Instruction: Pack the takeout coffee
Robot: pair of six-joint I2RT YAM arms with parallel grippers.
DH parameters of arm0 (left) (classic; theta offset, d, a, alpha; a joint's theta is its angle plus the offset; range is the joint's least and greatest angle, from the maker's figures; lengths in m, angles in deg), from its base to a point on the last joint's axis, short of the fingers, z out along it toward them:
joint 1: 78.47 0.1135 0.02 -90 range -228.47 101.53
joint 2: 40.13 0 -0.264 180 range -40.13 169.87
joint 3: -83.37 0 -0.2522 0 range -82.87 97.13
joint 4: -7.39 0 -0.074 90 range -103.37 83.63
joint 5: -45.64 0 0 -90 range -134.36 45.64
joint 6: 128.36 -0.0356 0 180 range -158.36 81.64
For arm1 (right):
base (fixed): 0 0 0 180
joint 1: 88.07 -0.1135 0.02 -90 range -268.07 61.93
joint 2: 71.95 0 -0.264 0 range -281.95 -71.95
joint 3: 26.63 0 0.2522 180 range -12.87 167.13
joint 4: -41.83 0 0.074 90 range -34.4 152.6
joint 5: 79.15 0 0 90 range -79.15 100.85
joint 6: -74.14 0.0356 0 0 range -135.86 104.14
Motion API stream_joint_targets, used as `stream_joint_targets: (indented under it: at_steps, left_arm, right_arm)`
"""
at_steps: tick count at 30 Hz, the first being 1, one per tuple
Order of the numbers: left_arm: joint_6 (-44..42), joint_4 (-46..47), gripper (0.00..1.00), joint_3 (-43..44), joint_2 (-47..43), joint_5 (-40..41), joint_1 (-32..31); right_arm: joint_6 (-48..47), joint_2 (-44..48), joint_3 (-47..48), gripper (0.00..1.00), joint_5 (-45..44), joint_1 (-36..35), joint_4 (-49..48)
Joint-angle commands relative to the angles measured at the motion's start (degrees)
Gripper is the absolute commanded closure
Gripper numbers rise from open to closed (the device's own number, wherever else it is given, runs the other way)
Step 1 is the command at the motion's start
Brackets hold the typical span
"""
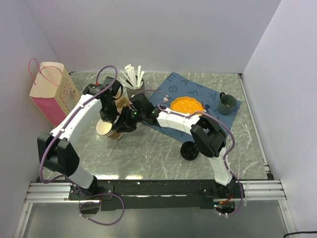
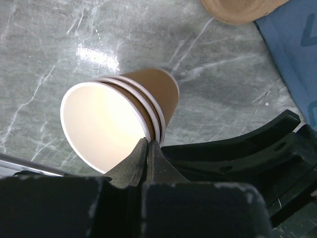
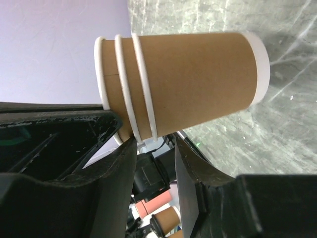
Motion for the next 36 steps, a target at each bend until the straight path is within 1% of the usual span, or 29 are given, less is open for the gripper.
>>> stream_joint_targets:
  at_steps: [1,6,18,21,26,28,36]
  left_arm:
    - [1.6,-1.3,0.99,2.1,-1.5,-2.2,0.0]
    - [1.5,-1.4,0.99,0.8,-2.2,-2.8,0.0]
    - [-0.9,-1.7,0.99,-2.2,-3.4,-1.4,0.0]
    - [-1.4,-2.4,0.99,-1.0,-3.4,2.4,0.1]
    - [-1.9,-3.4,0.99,5.1,-2.0,5.8,0.0]
    - [-1.9,-3.7,0.99,7.3,-1.3,6.2,0.0]
    - [-2.9,-1.8,0.99,7.9,-1.3,4.8,0.0]
  right_arm:
    - [-1.3,-0.5,0.7,0.57,-3.4,-0.3,2.8]
    - [-2.9,-0.3,0.8,0.58,-5.3,-0.3,5.7]
    - [-5.3,1.2,2.6,0.58,-7.2,0.6,7.0]
    - [-5.9,1.1,4.0,0.58,-6.0,0.6,6.4]
    - [-7.2,0.9,6.9,0.57,-4.6,0.9,7.0]
    - [-6.8,0.9,7.2,0.57,-4.3,1.3,7.1]
    - [-6.9,3.7,4.5,0.57,-4.6,3.3,8.1]
